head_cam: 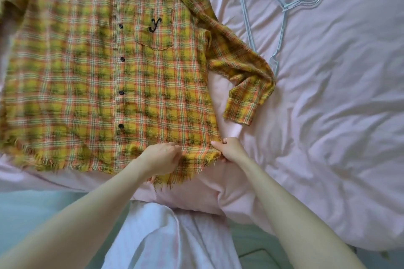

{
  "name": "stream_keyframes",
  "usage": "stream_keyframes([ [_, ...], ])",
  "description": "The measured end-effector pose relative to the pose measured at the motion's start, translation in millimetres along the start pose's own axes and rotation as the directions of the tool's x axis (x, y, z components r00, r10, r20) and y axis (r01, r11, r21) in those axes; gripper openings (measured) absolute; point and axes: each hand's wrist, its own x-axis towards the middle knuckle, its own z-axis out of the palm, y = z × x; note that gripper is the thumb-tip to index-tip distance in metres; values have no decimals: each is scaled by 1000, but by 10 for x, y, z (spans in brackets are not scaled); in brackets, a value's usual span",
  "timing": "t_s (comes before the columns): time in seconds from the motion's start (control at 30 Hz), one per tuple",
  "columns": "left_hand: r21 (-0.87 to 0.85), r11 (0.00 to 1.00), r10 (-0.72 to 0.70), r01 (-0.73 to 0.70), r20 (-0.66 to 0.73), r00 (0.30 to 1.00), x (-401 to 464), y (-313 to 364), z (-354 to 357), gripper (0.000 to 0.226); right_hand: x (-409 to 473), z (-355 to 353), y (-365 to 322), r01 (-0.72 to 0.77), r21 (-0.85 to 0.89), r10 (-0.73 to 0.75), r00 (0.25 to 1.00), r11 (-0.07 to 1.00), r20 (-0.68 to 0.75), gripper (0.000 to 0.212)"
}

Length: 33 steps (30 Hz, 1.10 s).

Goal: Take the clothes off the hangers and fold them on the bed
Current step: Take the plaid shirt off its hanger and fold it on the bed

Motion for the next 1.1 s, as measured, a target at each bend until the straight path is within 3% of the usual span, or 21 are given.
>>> stream_keyframes([
  [0.1,-32,999,-28,22,-219,975,70,39,38,25,-1,-145,-30,17,6,-16,996,1000,-83,44],
  [0.17,-39,999,23,-38,-314,949,126,60,31,35,19,-259,-55,18,274,38,979,962,-200,44],
  [0.23,10,997,78,-78,-262,962,186,100,-6,49,59,-396,-108,35,547,135,954,836,-268,42],
  [0.33,49,996,81,-80,-25,996,278,162,-39,52,131,-580,-213,-9,820,256,952,572,-168,34],
  [0.4,4,999,42,-42,75,996,319,198,-57,45,181,-675,-259,-35,895,326,937,445,-126,27],
  [0.47,-118,993,12,-6,55,998,324,254,-118,40,209,-742,-251,-28,913,375,917,407,-139,22],
  [0.57,-287,958,-27,4,-76,997,324,327,-283,42,188,-805,-224,43,891,419,872,451,-254,27],
  [0.63,-334,942,-35,-40,-217,976,348,391,-399,51,151,-846,-240,107,786,392,821,609,-415,27],
  [0.7,-335,935,-12,-113,-349,937,412,488,-501,66,53,-884,-352,183,579,228,794,794,-564,18],
  [0.73,-317,937,8,-148,-405,914,464,551,-562,74,-31,-901,-445,242,501,126,796,831,-592,15],
  [0.87,-284,928,58,-240,-525,849,654,773,-774,97,-265,-845,-741,463,390,-230,827,796,-513,39],
  [0.93,-363,885,24,-291,-589,808,717,854,-867,74,-325,-833,-839,513,391,-298,819,765,-491,35],
  [1.03,-563,778,-202,-279,-644,737,728,884,-1044,11,-324,-846,-914,498,507,-230,834,704,-501,25],
  [1.1,-761,612,-393,-216,-529,752,720,801,-1163,13,-294,-825,-895,454,541,-161,849,708,-502,29],
])
